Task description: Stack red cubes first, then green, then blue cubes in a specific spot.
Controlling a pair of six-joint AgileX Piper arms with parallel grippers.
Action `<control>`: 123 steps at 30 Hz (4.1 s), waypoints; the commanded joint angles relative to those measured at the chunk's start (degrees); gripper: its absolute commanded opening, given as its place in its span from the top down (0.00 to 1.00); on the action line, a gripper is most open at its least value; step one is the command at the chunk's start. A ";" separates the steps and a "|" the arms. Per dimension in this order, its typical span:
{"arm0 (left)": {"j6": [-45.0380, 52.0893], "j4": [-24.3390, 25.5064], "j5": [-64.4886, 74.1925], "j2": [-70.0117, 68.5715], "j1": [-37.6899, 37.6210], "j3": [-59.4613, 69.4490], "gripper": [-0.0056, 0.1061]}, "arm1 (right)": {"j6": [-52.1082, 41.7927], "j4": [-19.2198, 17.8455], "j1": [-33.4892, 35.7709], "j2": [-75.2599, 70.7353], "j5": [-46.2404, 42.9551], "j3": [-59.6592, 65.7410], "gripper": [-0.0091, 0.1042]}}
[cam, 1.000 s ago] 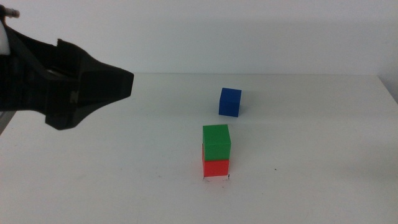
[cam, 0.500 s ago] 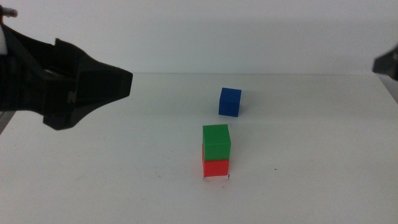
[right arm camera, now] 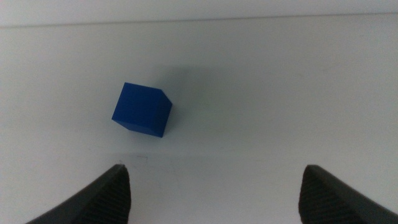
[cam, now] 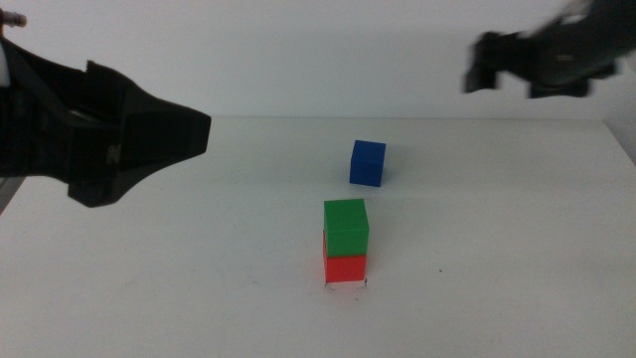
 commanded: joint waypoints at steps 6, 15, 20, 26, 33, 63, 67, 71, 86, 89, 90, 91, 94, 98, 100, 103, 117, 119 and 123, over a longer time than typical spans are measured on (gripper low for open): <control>0.01 0.24 -0.70 -0.32 0.11 0.28 0.11 | 13.79 -10.60 9.97 18.93 10.83 -19.33 0.10; 0.01 0.25 -0.70 -0.33 0.11 0.28 0.11 | 17.09 -8.29 11.46 35.77 15.59 -37.47 0.10; 0.01 0.25 -0.70 -0.33 0.11 0.28 0.11 | 17.09 -8.54 11.46 42.10 16.50 -45.32 0.14; 0.01 0.25 -0.70 -0.33 0.11 0.28 0.11 | 17.91 -9.49 11.46 46.32 16.45 -48.11 0.18; 0.01 0.25 -0.70 -0.33 0.11 0.28 0.11 | 18.31 -11.10 11.36 49.16 14.88 -48.11 0.18; 0.01 0.37 -0.70 -0.33 0.11 0.28 0.11 | 13.33 -12.98 11.47 46.07 15.13 -48.67 0.89; 0.01 0.37 -0.70 -0.33 0.11 0.28 0.11 | 10.27 -13.02 11.94 39.15 20.43 -45.13 0.92; 0.01 0.13 -0.70 -0.33 0.11 0.28 0.11 | 10.37 -10.29 13.17 28.10 21.53 -34.69 0.93; 0.01 0.14 -2.08 -0.33 0.11 0.28 0.11 | 26.14 -17.01 29.60 12.05 14.24 -11.48 0.93; 0.01 0.38 -2.06 -0.33 0.11 0.28 0.11 | 27.21 -16.91 29.57 14.38 14.23 -11.48 0.93; 0.01 0.38 -2.06 -0.33 0.11 0.28 0.11 | 27.23 -16.91 29.57 15.03 14.23 -11.48 0.93; 0.01 0.38 -2.06 -0.33 0.11 0.28 0.11 | 27.23 -16.91 29.47 15.78 14.23 -11.48 0.93; 0.01 0.38 -2.06 -0.33 0.11 0.28 0.11 | 27.30 -16.81 28.99 17.60 14.32 -11.48 0.93; 0.01 0.51 -2.06 -0.33 0.11 0.28 0.11 | 27.30 -16.51 28.72 18.59 13.83 -11.48 0.93; 0.01 0.82 -2.06 -0.33 0.11 0.28 0.11 | 27.30 -16.30 28.66 19.06 13.70 -11.48 0.93; 0.01 0.82 -2.06 -0.33 0.11 0.28 0.11 | 27.30 -15.32 28.66 19.28 13.47 -11.48 0.93; 0.01 0.82 -2.06 -0.33 0.11 0.28 0.11 | 26.40 -15.96 27.94 14.32 15.02 -11.48 0.10; 0.01 0.82 -2.06 -0.33 0.11 0.28 0.11 | 23.97 -16.05 27.29 9.61 15.76 -10.77 0.10; 0.01 0.82 -2.06 -0.33 0.11 0.28 0.11 | 15.68 -14.63 24.22 -5.78 13.59 -1.62 0.10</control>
